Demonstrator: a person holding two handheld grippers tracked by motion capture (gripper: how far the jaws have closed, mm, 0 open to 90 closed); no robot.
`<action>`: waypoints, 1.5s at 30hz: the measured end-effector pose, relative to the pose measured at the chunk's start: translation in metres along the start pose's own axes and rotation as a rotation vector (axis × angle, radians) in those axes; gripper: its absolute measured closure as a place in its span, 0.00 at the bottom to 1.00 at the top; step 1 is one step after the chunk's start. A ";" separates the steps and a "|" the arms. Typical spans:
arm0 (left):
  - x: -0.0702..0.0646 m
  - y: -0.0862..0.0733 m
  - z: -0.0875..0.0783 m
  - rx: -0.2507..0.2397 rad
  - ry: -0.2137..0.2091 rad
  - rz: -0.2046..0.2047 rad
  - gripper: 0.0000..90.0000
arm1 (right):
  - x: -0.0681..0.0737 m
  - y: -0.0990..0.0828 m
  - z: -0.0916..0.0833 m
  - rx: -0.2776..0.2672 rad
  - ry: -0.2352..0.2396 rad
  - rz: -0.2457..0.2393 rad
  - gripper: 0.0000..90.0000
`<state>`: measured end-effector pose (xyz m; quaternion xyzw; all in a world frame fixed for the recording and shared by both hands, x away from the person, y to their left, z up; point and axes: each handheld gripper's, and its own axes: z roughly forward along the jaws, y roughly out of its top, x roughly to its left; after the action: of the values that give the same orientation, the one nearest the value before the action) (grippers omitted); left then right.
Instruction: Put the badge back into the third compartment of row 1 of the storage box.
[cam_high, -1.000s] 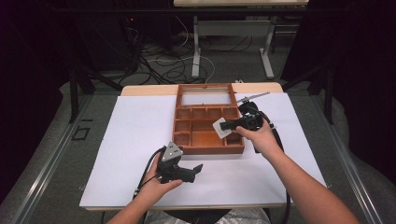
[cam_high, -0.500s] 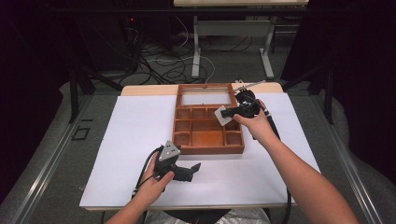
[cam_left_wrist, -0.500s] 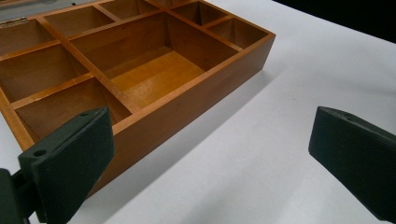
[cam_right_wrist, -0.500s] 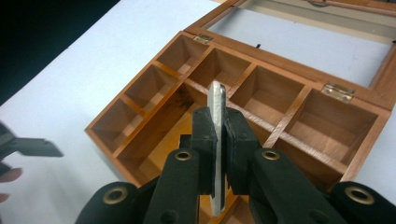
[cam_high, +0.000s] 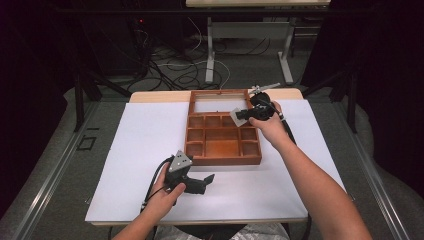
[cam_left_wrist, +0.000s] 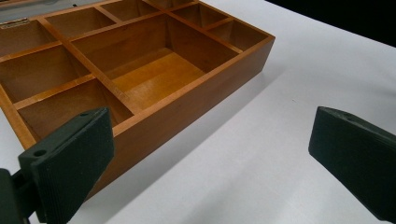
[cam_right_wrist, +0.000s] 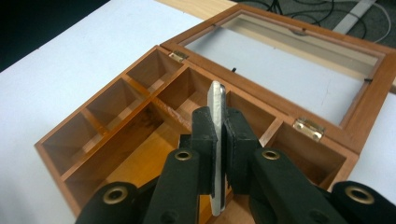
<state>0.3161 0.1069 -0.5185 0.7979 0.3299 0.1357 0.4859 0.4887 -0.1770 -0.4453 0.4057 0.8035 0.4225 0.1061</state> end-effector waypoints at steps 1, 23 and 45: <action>0.000 0.000 0.000 0.003 0.002 -0.001 0.01 | 0.000 0.000 0.002 -0.001 -0.002 -0.007 0.94; 0.002 0.000 -0.002 -0.009 0.007 -0.006 0.01 | -0.010 -0.002 0.037 -0.018 -0.053 -0.144 0.94; 0.005 -0.001 -0.002 -0.007 0.013 -0.012 0.01 | -0.007 -0.004 0.028 -0.049 -0.061 -0.079 0.63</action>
<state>0.3183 0.1120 -0.5185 0.7933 0.3372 0.1394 0.4874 0.5055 -0.1665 -0.4668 0.3835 0.8049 0.4248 0.1571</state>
